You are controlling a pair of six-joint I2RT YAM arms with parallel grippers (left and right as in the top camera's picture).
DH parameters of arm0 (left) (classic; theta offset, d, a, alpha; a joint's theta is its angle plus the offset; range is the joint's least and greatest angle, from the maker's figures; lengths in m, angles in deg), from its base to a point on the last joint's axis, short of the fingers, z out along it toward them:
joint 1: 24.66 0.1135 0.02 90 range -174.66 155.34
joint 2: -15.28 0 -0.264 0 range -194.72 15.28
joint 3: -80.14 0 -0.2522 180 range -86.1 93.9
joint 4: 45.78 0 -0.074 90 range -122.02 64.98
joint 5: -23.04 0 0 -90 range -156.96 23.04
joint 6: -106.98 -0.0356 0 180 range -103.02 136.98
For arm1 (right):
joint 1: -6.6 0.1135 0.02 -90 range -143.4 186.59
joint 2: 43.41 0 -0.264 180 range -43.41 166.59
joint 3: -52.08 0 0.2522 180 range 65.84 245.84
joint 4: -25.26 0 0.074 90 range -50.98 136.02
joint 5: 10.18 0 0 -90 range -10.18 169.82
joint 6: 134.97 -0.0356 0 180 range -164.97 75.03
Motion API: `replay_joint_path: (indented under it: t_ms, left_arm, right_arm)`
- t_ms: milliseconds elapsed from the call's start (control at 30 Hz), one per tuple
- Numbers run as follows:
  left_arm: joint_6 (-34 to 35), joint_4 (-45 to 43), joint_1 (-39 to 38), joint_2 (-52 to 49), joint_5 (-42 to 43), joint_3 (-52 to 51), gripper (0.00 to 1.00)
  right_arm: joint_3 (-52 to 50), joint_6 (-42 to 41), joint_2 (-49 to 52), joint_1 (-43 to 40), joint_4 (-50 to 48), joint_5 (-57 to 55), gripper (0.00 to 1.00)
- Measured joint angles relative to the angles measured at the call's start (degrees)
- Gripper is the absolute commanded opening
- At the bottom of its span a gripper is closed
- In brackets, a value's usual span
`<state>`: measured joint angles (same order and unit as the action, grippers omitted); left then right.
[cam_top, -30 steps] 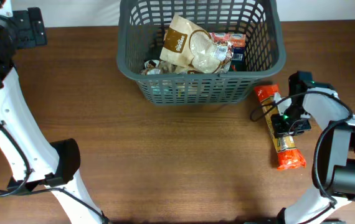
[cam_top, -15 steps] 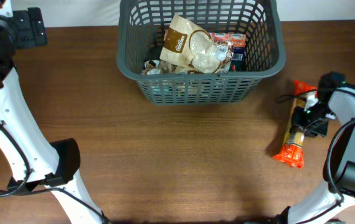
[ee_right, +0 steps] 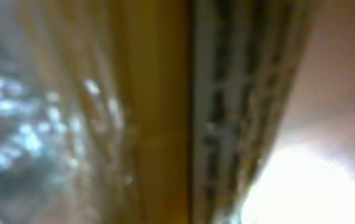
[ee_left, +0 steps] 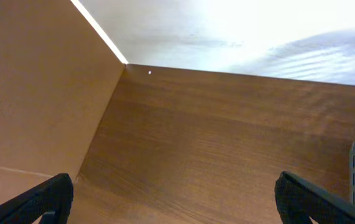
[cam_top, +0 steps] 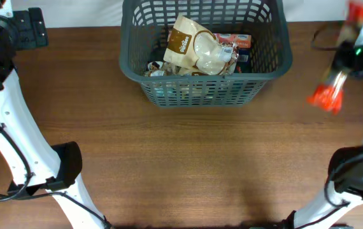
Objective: Pack container
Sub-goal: 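Lift the spaghetti pack with the right gripper and release into basket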
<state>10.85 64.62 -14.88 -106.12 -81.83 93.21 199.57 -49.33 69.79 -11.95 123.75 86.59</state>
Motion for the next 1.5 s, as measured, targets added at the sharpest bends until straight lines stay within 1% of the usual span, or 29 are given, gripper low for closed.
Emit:
replay_joint_path:
  t_ms: [100, 167, 267, 333, 433, 467, 500, 600, 700, 767, 867, 967, 1133, 1167, 1233, 1367, 1500]
  left_arm:
    - [0.0, 0.02, 0.0, 0.0, 0.02, 0.0, 0.99]
    - [0.0, 0.02, 0.0, 0.0, 0.0, 0.0, 0.99]
    - [0.02, 0.0, 0.0, 0.0, 0.0, 0.0, 0.99]
    - [0.02, 0.0, 0.0, 0.0, 0.0, 0.0, 0.99]
    - [0.0, 0.0, 0.0, 0.0, 0.0, 0.0, 0.99]
    - [0.02, 0.0, 0.0, 0.0, 0.0, 0.0, 0.99]
    - [0.0, 0.0, 0.0, 0.0, 0.0, 0.0, 0.99]
    - [0.02, 0.0, 0.0, 0.0, 0.0, 0.0, 0.99]
    - [0.0, 0.0, 0.0, 0.0, 0.0, 0.0, 0.99]
    - [0.0, 0.02, 0.0, 0.0, 0.0, 0.0, 0.99]
    - [0.0, 0.02, 0.0, 0.0, 0.0, 0.0, 0.99]
    - [0.02, 0.0, 0.0, 0.0, 0.0, 0.0, 0.99]
    - [0.02, 0.0, 0.0, 0.0, 0.0, 0.0, 0.99]
    - [0.02, 0.0, 0.0, 0.0, -0.02, 0.0, 0.99]
    - [0.0, 0.0, 0.0, 0.0, 0.0, 0.0, 0.99]
    - [0.02, 0.0, 0.0, 0.0, 0.0, 0.0, 0.99]
    - [0.02, 0.02, 0.0, 0.0, 0.0, 0.0, 0.99]
  right_arm:
    - [11.85, 1.75, -0.02, 3.43, 2.4, -0.04, 0.04]
    - [18.69, 4.07, -0.04, 7.19, 3.19, -0.02, 0.04]
    - [25.4, 8.94, -0.24, 14.05, 3.58, 0.09, 0.04]
    - [27.21, 13.05, -0.46, 18.47, 3.58, 0.46, 0.04]
    - [27.61, 21.73, -0.63, 24.96, 3.89, 0.59, 0.04]
    - [27.26, 27.8, -0.63, 28.06, 4.07, 0.7, 0.04]
    - [27.19, 29.07, -0.63, 28.7, 4.13, 0.81, 0.04]
    - [25.99, 41.18, -0.52, 32.87, 3.74, 1.11, 0.04]
    - [24.52, 50.03, 0.02, 34.82, 1.79, 1.27, 0.04]
    - [23.58, 53.79, 1.09, 35.17, -1.11, 1.31, 0.04]
    - [22.86, 57.11, 3.61, 35.15, -4.31, 1.29, 0.04]
    - [22.56, 61.7, 7.23, 35.04, -4.61, 1.99, 0.04]
    - [21.92, 65.33, 13.0, 35.04, -4.37, 3.76, 0.04]
    - [21.9, 65.79, 14.12, 35.04, -3.98, 4.2, 0.07]
    - [21.81, 66.2, 16.15, 35.08, -3.3, 5.07, 0.18]
    - [21.62, 66.66, 19.12, 35.63, -1.57, 5.66, 0.32]
    - [21.59, 67.17, 20.13, 36.63, -0.5, 6.64, 0.37]
